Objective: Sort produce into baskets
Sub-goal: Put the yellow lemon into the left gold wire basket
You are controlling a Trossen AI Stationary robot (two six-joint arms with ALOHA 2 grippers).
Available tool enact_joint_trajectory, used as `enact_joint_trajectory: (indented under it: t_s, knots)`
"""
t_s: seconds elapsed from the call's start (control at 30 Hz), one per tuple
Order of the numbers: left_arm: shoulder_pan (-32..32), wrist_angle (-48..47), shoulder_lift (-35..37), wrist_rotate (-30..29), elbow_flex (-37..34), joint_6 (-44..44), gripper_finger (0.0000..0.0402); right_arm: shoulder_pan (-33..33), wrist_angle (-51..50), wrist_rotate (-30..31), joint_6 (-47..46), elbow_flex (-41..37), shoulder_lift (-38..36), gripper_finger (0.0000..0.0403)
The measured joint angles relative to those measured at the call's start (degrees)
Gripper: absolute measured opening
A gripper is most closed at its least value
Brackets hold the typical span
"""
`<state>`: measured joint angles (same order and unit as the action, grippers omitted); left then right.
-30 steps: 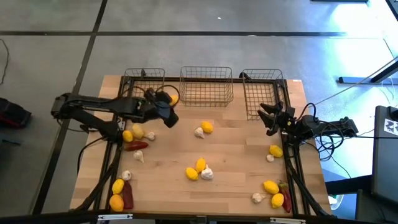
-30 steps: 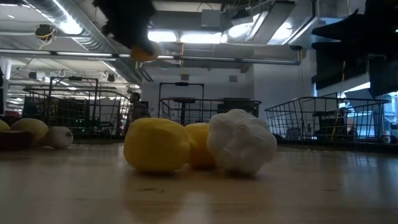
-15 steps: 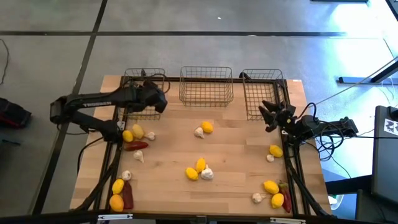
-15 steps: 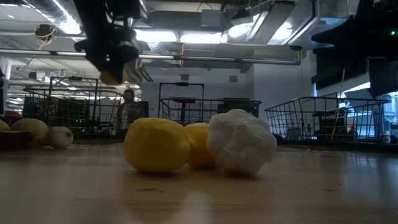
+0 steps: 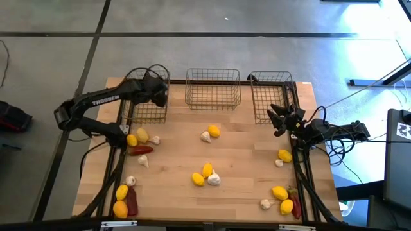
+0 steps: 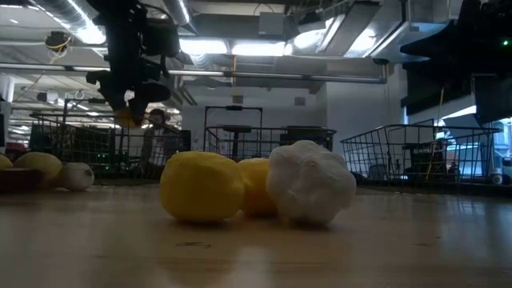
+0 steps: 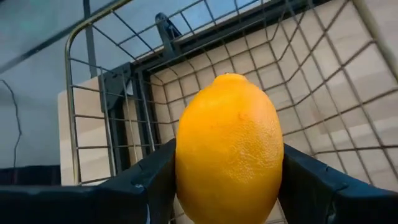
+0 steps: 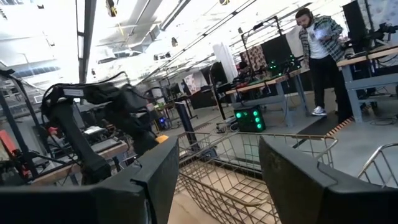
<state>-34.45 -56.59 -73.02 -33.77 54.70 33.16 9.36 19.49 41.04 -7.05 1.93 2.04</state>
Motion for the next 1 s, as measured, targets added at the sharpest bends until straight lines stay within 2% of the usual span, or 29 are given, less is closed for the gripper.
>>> enact_joint_trajectory:
  t_s: [0.2, 0.73, 1.0]
  knots:
    - [-1.61, 0.24, -2.15, 2.09, 0.00, -1.78, 0.0221, -0.01, 0.46, 2.10, 0.04, -0.02, 0.00, 0.0218]
    - [-3.30, -0.40, -9.56, 0.95, 0.00, -5.65, 0.0222, -0.01, -0.39, -0.10, 0.02, -0.02, 0.02, 0.0218]
    - [-5.43, -1.93, -9.96, 2.27, 0.00, -6.60, 0.0252, -0.02, -0.40, -0.10, 0.04, -0.02, 0.02, 0.0218]
